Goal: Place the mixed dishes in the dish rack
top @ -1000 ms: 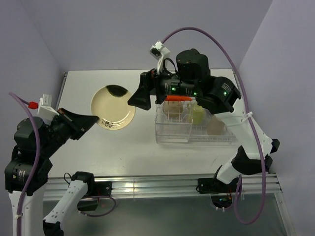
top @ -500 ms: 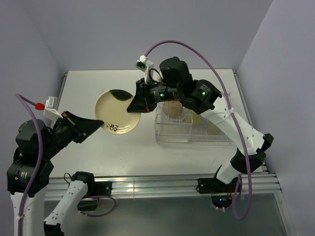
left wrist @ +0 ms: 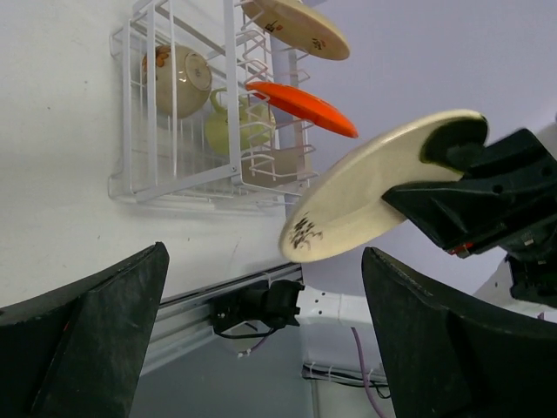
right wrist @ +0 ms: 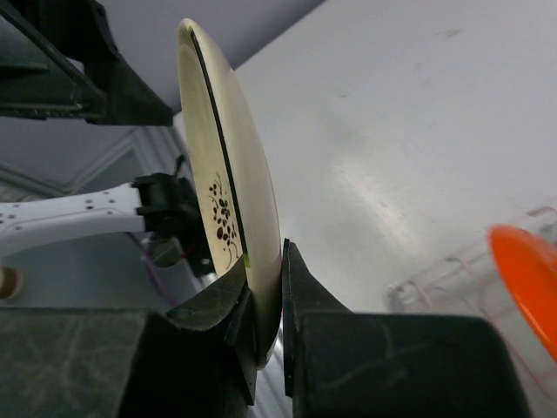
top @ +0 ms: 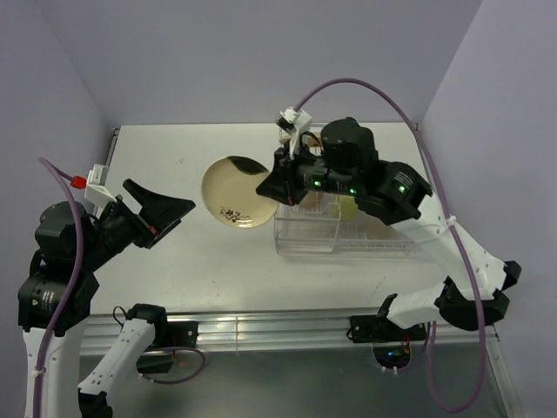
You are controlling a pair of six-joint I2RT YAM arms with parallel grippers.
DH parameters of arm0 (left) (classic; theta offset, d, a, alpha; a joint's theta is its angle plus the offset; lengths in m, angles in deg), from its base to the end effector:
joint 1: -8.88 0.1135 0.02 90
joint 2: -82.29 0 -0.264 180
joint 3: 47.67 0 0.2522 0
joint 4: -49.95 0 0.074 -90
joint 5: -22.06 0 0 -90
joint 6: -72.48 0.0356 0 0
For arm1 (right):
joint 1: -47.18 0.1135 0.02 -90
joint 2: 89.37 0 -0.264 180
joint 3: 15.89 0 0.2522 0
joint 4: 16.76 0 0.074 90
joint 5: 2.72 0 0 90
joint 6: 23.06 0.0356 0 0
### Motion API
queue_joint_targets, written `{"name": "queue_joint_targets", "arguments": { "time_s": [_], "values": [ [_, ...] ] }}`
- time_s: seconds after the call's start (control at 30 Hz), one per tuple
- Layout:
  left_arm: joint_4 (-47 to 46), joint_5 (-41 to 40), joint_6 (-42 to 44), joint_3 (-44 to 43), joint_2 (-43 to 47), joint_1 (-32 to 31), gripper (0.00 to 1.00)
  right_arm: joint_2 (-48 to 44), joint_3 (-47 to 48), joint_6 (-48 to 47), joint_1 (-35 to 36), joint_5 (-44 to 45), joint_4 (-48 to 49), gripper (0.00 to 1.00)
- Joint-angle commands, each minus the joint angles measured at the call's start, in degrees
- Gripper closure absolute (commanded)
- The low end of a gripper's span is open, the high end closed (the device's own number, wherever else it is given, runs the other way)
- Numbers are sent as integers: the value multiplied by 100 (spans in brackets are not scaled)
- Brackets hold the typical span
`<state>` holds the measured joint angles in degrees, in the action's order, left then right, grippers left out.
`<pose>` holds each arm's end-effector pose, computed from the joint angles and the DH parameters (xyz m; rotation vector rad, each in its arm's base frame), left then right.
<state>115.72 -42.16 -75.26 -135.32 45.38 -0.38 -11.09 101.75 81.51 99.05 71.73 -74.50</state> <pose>0.0675 -0.0267 0.4398 -0.4909 1.9280 -1.2034 0.1556 0.2137 0.4978 -0.8302 1.8407 1.0238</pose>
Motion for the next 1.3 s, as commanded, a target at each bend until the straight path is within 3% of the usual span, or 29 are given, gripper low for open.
{"name": "queue_joint_targets", "arguments": {
  "time_s": [0.0,0.07,0.23,0.63,0.93,1.27],
  "values": [
    [19,-161,69,-82,-220,12,1,-717,-322,-866,24,1036,119,100],
    [55,-188,148,-47,-291,12,1,-998,-464,-1767,15,957,-222,100],
    [-138,-65,96,234,-414,12,1,-1805,-1149,-2729,24,1511,-304,100],
    [-481,270,69,762,-651,12,2,-2598,-2415,-4382,-116,2012,188,100],
    [-490,278,69,911,-590,12,3,-2686,-2838,-4972,-617,1609,663,100],
    [-428,226,69,955,-528,12,3,-2432,-2197,-5236,-740,1187,418,100]
  ]
}}
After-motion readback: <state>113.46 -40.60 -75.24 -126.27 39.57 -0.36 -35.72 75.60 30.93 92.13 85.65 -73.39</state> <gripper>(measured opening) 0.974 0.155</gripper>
